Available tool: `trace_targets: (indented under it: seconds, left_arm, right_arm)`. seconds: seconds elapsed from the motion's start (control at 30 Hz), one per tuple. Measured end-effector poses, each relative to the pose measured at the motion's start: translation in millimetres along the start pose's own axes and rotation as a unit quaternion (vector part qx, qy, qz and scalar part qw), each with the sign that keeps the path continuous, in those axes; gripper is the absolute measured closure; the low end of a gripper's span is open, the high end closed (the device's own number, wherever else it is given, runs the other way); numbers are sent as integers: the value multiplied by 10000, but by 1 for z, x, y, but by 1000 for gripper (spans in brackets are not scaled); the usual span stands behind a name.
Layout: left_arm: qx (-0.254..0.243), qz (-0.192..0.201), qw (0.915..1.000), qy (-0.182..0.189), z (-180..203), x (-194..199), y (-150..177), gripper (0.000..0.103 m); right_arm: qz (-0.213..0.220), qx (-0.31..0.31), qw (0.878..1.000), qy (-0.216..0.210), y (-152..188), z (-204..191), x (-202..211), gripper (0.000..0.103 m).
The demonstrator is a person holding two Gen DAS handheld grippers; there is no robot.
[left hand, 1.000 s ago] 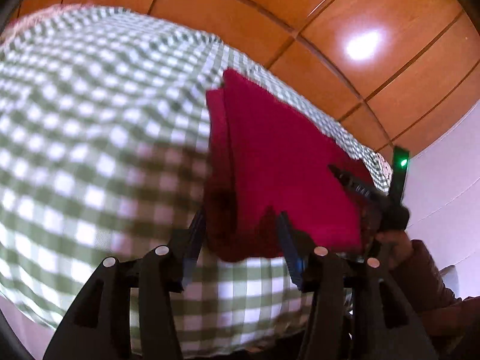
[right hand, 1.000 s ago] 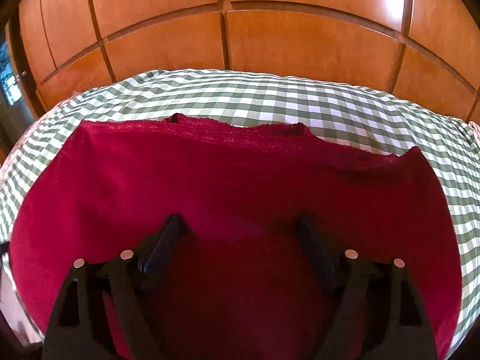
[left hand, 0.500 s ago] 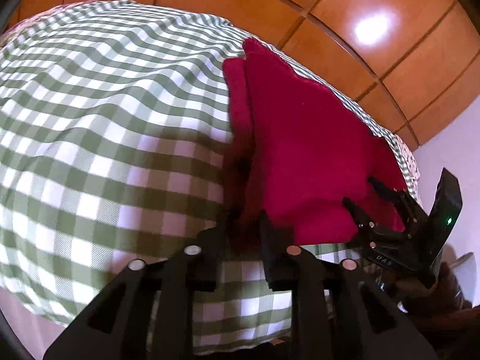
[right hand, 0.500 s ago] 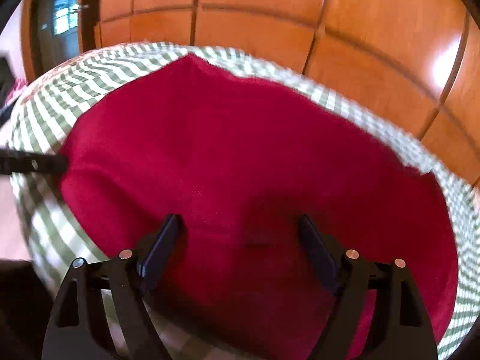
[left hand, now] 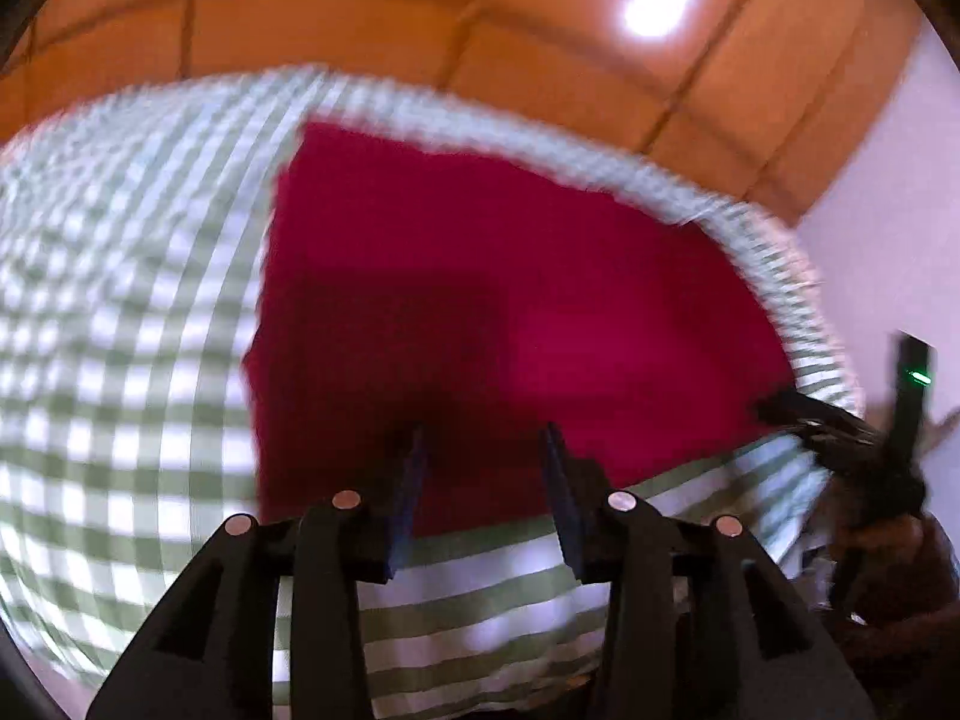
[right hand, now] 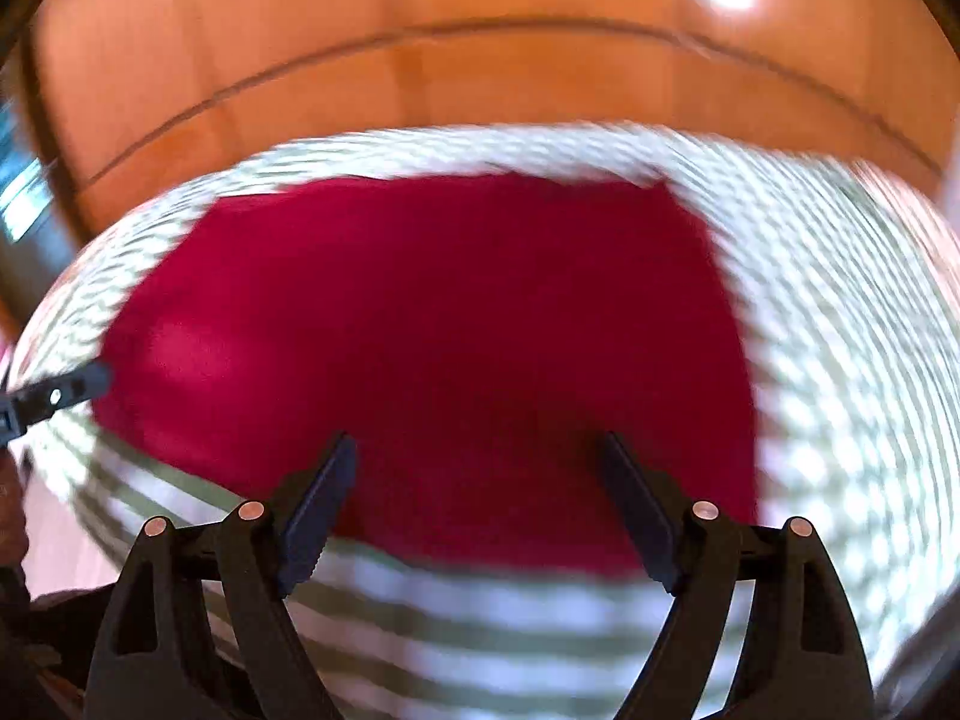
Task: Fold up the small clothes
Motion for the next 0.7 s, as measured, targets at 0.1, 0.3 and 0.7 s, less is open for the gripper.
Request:
trace_targets:
  seconds: [0.1,0.3,0.7]
  left_arm:
    - [296,49,9990,335,-15,-5,0,74]
    - [68,317,9995,59,-4,17,-7,59]
    - [224,679,9974,28,-8,33,-38,59]
  right_arm:
    - [14,-430,9986,-310,26,47,-4,34]
    - [-116,-120,9999,12,12,30,5,31]
    - [223,-1504,9880,289,-112,91,-15,38]
Point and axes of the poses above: each gripper's, at about its wrist camera, not at the fingertips, and x roughly against the way its jaws point, z to its right, y to its underside, the point moved 3 cm from there along -x, roughly the way its jaws point, and after that the axes turned 15 degrees about -z, right-handed, at the moved point
